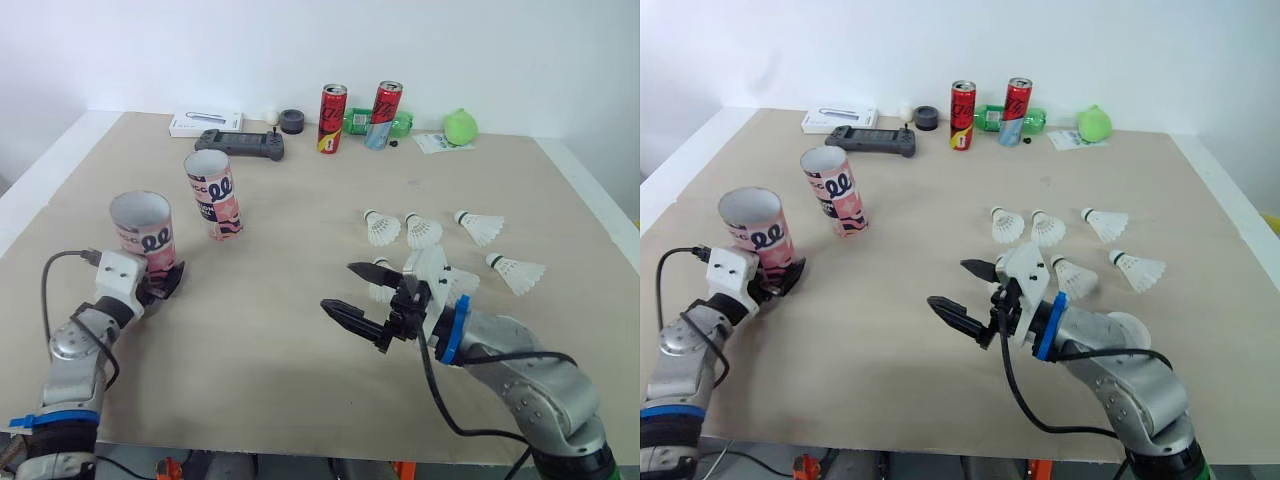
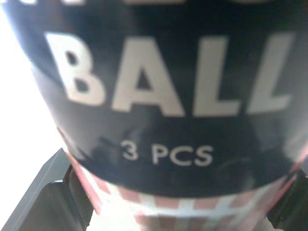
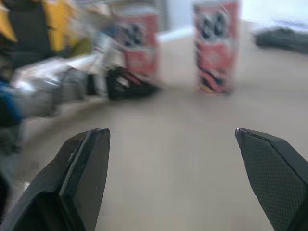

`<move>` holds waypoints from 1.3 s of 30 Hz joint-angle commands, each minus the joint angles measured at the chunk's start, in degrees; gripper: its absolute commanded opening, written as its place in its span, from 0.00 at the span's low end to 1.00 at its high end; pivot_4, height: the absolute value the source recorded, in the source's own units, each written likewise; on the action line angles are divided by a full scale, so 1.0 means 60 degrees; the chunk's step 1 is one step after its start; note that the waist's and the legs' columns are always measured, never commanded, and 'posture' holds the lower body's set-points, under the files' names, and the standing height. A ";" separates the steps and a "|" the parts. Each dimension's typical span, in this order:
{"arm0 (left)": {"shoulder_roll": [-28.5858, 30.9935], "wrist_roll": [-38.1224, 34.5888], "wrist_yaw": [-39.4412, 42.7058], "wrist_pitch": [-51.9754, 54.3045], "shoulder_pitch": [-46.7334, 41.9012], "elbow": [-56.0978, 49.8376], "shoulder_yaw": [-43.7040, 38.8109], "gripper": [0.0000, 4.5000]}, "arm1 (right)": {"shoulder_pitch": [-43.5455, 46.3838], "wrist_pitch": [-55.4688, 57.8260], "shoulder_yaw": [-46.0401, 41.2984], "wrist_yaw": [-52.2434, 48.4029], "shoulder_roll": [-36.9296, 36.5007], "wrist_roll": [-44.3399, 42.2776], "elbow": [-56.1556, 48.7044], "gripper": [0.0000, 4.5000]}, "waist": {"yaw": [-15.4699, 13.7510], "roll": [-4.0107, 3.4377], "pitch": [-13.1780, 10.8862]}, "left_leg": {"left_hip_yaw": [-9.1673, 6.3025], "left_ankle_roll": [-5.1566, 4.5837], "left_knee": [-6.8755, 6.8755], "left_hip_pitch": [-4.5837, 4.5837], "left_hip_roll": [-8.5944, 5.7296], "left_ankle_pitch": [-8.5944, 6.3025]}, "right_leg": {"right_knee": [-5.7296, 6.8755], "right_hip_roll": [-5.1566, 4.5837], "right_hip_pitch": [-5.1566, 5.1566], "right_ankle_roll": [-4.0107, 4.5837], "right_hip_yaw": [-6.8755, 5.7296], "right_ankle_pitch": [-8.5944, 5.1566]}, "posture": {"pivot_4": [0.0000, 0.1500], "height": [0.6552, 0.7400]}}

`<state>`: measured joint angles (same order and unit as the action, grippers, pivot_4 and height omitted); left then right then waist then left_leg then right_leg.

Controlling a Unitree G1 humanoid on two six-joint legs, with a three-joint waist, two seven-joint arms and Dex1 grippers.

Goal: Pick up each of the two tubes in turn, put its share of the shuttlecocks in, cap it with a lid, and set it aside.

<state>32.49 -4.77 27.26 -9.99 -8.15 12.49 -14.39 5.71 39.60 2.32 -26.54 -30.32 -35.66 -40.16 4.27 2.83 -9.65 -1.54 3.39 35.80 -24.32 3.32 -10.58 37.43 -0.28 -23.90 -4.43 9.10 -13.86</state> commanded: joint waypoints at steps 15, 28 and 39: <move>0.1483 0.4581 -0.2328 -0.2889 -0.0752 -0.0775 0.1436 0.89 | -0.0008 0.1332 0.0301 0.4067 0.2491 0.2252 0.1098 1.00 | 0.0013 0.0009 0.0006 | 0.0011 -0.0003 -0.0037 0.0011 0.0008 0.0063 | -0.0003 -0.0008 -0.0016 0.0038 -0.0013 0.0023 | 1.00 1.00; 0.1489 0.4772 -0.2206 -0.2579 -0.0371 -0.1212 0.1889 0.89 | 0.0489 0.0430 -0.0226 0.3146 0.3073 0.2167 0.2409 0.13 | 0.0015 0.0004 0.0003 | -0.0001 0.0002 -0.0071 -0.0022 0.0004 0.0057 | -0.0001 -0.0007 -0.0047 0.0017 -0.0020 0.0020 | 1.00 1.00; 0.0851 0.5299 -0.1479 -0.0130 -0.0201 -0.2266 0.2621 0.89 | 0.1368 -0.0306 0.0684 -0.1511 0.1072 0.0423 0.0715 0.01 | 0.0054 -0.0007 -0.0004 | -0.0011 0.0001 -0.0063 -0.0018 0.0007 0.0058 | 0.0006 0.0008 -0.0043 0.0011 -0.0022 0.0020 | 1.00 1.00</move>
<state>37.61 26.45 17.87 -12.44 -9.17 1.14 0.70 11.85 38.84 5.55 -32.65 -23.30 -31.52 -33.68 4.59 2.78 -9.68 -1.64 3.40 35.43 -24.41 3.36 -10.24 37.48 -0.21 -24.14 -4.37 8.96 -13.74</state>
